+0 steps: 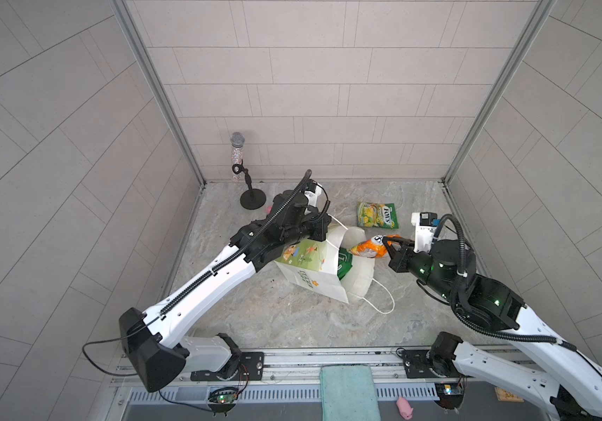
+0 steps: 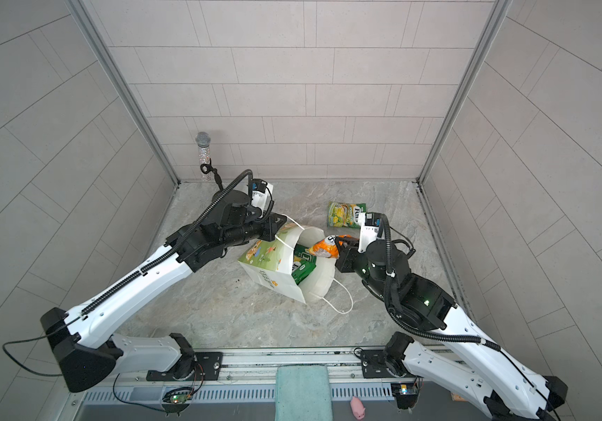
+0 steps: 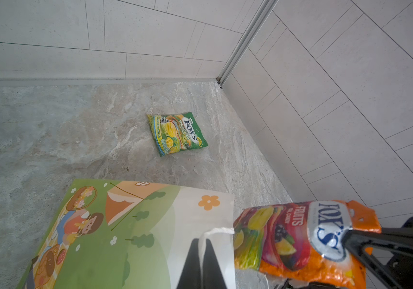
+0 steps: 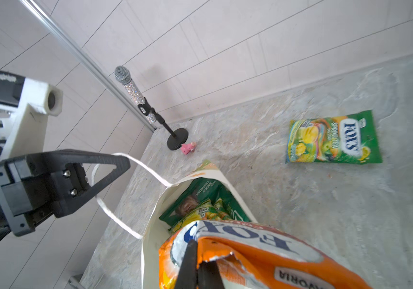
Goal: Take the snacks out of the paper bag
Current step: Pick up the snack from the paper bag, then place the snack at the top-right of the table.
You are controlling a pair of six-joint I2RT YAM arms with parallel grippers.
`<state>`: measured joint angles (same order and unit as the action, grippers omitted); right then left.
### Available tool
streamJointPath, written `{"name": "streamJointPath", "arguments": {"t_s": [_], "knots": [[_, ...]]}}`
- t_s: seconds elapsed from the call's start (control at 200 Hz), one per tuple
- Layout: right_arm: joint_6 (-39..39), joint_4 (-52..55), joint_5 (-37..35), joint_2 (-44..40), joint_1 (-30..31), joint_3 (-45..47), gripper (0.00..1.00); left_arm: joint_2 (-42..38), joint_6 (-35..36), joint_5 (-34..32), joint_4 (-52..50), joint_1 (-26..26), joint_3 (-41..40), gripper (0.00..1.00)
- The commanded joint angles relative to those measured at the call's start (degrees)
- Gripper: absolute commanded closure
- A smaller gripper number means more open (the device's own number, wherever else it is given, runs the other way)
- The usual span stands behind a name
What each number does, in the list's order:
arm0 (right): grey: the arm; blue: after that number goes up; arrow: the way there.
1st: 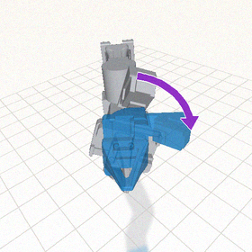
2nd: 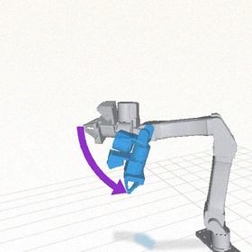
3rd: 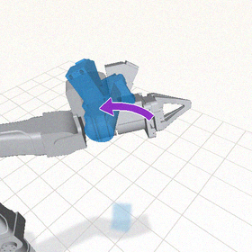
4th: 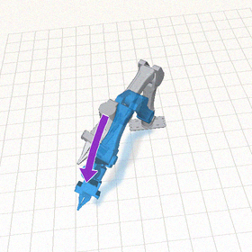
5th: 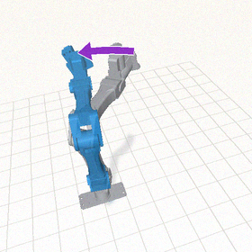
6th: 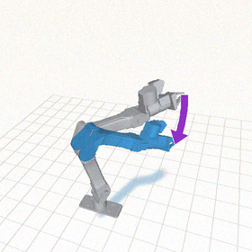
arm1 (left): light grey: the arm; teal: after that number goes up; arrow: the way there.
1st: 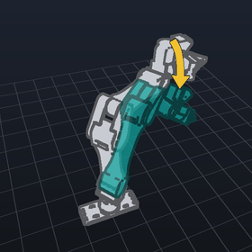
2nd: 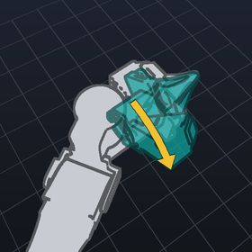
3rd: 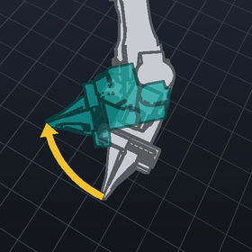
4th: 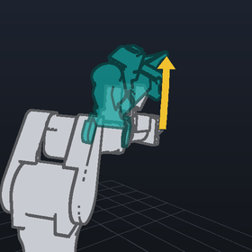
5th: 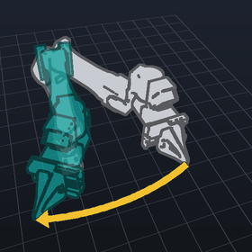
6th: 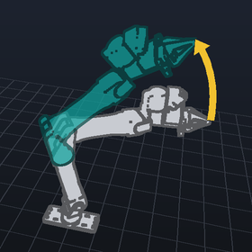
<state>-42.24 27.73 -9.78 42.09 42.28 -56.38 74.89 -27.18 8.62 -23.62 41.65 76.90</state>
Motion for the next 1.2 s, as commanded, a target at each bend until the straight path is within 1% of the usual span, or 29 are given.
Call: {"name": "streamJointPath", "arguments": {"t_s": [0.0,0.18,0.34,0.485,0.645,0.765,0.921,1.076,1.196], "knots": [[3.4,3.2,-1.6,-1.3,-4.8,-1.9,1.0,-1.1,0.0,-0.3,0.1,0.1,0.5,1.0],[4.8,5.0,6.4,-1.4,-18.3,-1.7,1.0,-1.1,0.0,-0.1,0.1,0.1,0.7,1.0],[6.2,4.8,13.9,0.8,-29.4,-0.6,1.0,-1.2,0.0,-0.1,0.2,0.1,0.6,1.0],[8.1,2.2,17.7,5.4,-36.0,0.7,1.0,-1.1,-0.1,0.1,0.3,0.1,0.5,1.0],[9.1,-4.2,21.7,13.7,-42.9,1.8,1.0,-1.1,0.0,0.1,0.7,0.1,0.3,1.0],[9.5,-9.7,22.9,20.6,-45.8,1.0,1.0,-1.1,0.1,-0.3,0.9,0.1,0.1,1.0],[10.9,-16.6,22.8,31.4,-47.8,-2.5,1.0,-1.1,0.0,-0.3,1.5,0.1,-0.3,1.0],[11.8,-20.4,23.5,43.4,-49.1,-11.5,1.0,-1.1,0.0,-0.3,1.6,0.1,-0.3,1.0],[13.3,-20.6,23.4,52.5,-49.7,-20.0,1.0,-1.2,0.1,-0.5,1.6,0.1,-0.4,1.0]]}}
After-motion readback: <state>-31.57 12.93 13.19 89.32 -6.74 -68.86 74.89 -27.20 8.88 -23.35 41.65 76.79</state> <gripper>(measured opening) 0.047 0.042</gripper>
